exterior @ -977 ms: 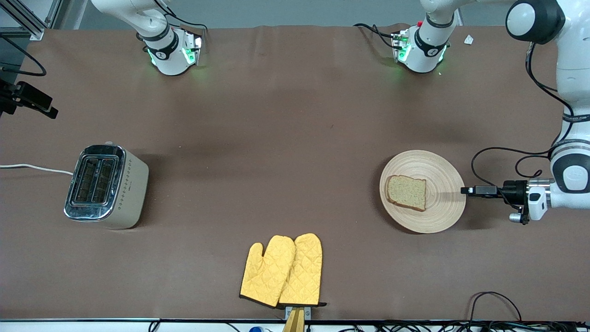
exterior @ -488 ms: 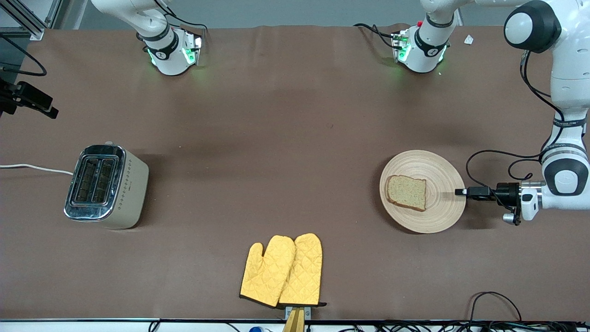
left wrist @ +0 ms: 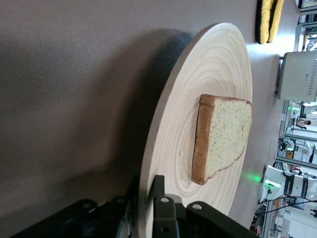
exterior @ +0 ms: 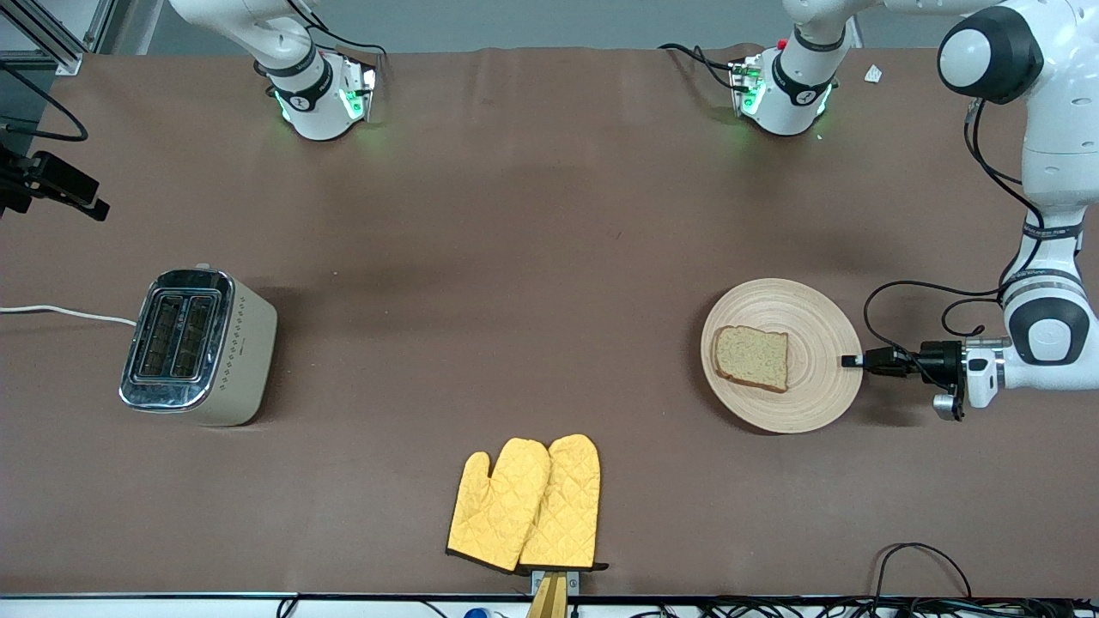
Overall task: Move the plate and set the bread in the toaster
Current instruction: 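Slide the plate toward the toaster while the right gripper reaches the bread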
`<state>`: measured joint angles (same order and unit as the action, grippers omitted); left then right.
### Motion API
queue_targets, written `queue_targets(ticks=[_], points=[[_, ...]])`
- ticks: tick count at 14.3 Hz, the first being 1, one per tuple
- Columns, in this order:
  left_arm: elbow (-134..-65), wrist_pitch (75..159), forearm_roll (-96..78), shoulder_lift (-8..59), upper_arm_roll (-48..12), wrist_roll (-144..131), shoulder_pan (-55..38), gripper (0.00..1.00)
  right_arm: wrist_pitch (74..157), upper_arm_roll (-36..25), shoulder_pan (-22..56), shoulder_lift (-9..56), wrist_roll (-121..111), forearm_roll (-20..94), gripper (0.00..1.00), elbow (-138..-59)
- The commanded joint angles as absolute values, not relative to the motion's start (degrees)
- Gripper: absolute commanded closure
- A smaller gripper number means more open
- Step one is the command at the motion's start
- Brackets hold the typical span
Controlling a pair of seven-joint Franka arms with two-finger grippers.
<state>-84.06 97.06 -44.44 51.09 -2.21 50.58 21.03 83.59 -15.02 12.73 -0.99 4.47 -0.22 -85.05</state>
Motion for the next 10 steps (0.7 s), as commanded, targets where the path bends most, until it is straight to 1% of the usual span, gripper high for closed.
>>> queue_targets(ticks=[1, 4, 5, 8, 10], points=[[-83.32, 97.65, -45.44, 51.07, -3.42, 52.21, 20.22, 1.00, 83.58, -15.03, 13.27, -1.49, 4.66, -1.49, 0.00, -84.99], [-81.31, 97.65, -45.44, 50.27, -10.44, 45.30, 19.95, 1.00, 83.58, -15.03, 13.27, -1.49, 4.57, -1.41, 0.00, -84.99], [-81.21, 98.34, -45.70, 50.53, -13.59, 41.78, 18.65, 1.00, 83.58, -15.03, 13.27, -1.49, 4.57, -1.41, 0.00, -84.99], [-81.21, 106.59, -49.03, 50.45, -18.01, 36.40, 12.59, 1.00, 83.58, -15.03, 13.27, -1.49, 4.66, -1.41, 0.00, -85.08], [-81.30, 112.12, -55.77, 50.80, -18.46, 35.51, 5.22, 1.00, 83.93, -15.03, 13.27, -1.41, 4.83, -1.14, 0.00, -85.69]])
